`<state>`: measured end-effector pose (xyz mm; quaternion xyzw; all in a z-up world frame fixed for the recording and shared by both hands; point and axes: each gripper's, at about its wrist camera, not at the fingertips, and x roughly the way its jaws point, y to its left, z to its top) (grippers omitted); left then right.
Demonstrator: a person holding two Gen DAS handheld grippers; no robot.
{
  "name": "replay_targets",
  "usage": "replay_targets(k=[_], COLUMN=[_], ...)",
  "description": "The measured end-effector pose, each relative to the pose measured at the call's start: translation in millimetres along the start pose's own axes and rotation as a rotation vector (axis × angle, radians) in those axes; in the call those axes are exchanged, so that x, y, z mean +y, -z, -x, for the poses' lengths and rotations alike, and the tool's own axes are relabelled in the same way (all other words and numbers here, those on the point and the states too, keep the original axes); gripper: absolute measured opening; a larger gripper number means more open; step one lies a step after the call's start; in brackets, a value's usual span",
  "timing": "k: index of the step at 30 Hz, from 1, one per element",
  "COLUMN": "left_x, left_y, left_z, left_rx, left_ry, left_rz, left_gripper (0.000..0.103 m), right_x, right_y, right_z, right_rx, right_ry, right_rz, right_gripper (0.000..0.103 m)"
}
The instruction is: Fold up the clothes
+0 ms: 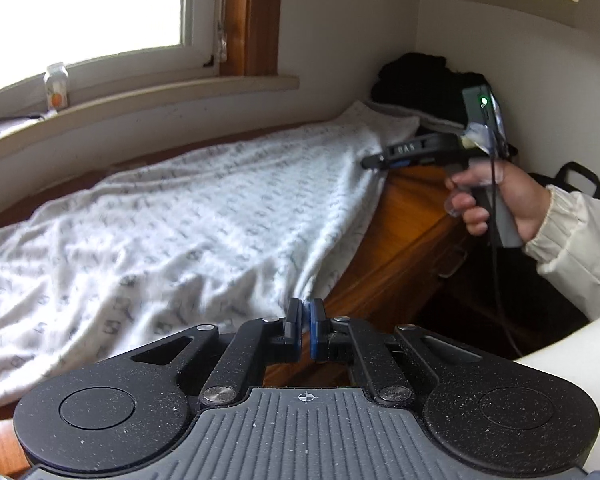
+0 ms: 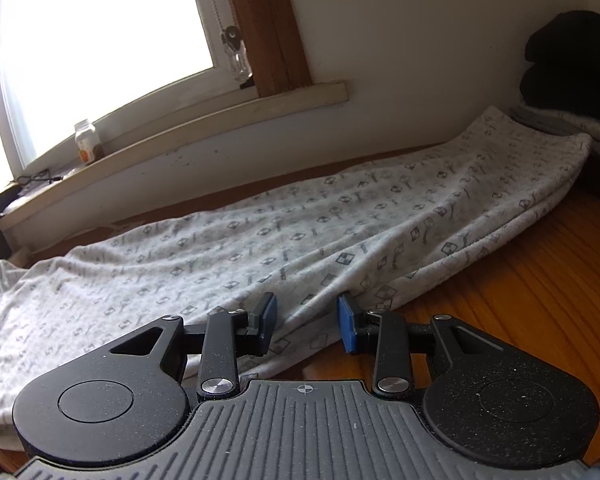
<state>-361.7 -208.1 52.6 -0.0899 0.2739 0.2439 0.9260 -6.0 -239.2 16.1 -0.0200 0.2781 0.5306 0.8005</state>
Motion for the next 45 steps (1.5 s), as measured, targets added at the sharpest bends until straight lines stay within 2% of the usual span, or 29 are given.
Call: replay_targets(k=[1,3,6,8,10,13,18,22,28,32,33,34,36,39,42,45], left_x=[1.3,3.9,7.7,10.3,16.3,30.1,46.1,55.0,64.5,61.0,60.2,59.4,58.3,58.4,58.0,57.8], left_y=[-2.3,-6.9,-13.9,-18.5,-27.9,-47.2,-75.1,-93.3,-96.9,-90.2,-88.5,-86.9,-83.6,-79.6,-78.1,-77.9], left_z=[-1.1,-3.2,-6.3,-8.4,-16.8,-38.9,-78.9,-118.6,-165.6,-173.4,-174.0,-174.7,-176.9,-180.3,-182.2,-182.5], left_rx=[-0.005,-0.014,-0.029,-0.038,-0.046,-0.054,-0.054,-0.056,0.022,0.042,0.045,0.048,0.054,0.061,0.067,0.069], left_ry=[-0.001,-0.002,-0.004,-0.006,-0.005,-0.011,-0.051,-0.058,-0.043,-0.044,-0.038,-0.033,-0.034,-0.025,-0.015,-0.013], left_rz=[-0.001,-0.004,-0.008,-0.011,-0.010,-0.009,-0.057,-0.073,-0.012,-0.021,-0.021,-0.023,-0.033,-0.030,-0.030,-0.025], left_gripper=[0.008,0.023,0.039,0.043,0.044,0.053,0.057,0.058,0.058,0.057,0.057,0.058,0.058,0.058,0.063,0.064], right_x=[-2.0,-5.9,-15.7,-22.6,-29.7,-42.3,-66.8,-95.0,-129.5,-144.8,-148.3,-150.1,-152.2,-161.3,-173.5,-178.6], right_y=[-0.4,-1.3,-2.4,-3.2,-4.5,-8.8,-28.9,-51.5,-83.8,-96.9,-98.6,-99.8,-102.1,-105.4,-105.8,-103.9], right_z=[0.9,2.8,8.1,11.6,13.6,14.0,12.2,-0.8,-34.1,-44.5,-46.5,-46.9,-44.1,-30.0,-28.9,-31.7], right_rx=[0.000,0.001,0.002,0.002,0.000,-0.003,-0.040,-0.051,-0.006,0.007,0.005,0.001,-0.026,-0.101,-0.069,-0.042], right_ry=[0.002,0.007,0.006,0.013,0.033,0.053,0.125,0.206,0.387,0.418,0.422,0.426,0.444,0.527,0.496,0.444], right_rz=[-0.005,-0.016,-0.038,-0.048,-0.050,-0.064,-0.076,-0.101,-0.123,-0.141,-0.141,-0.137,-0.121,-0.115,-0.144,-0.165], right_gripper=[0.035,0.035,0.035,0.035,0.041,0.040,0.040,0.032,0.033,0.031,0.022,0.001,0.001,0.001,0.001,0.007])
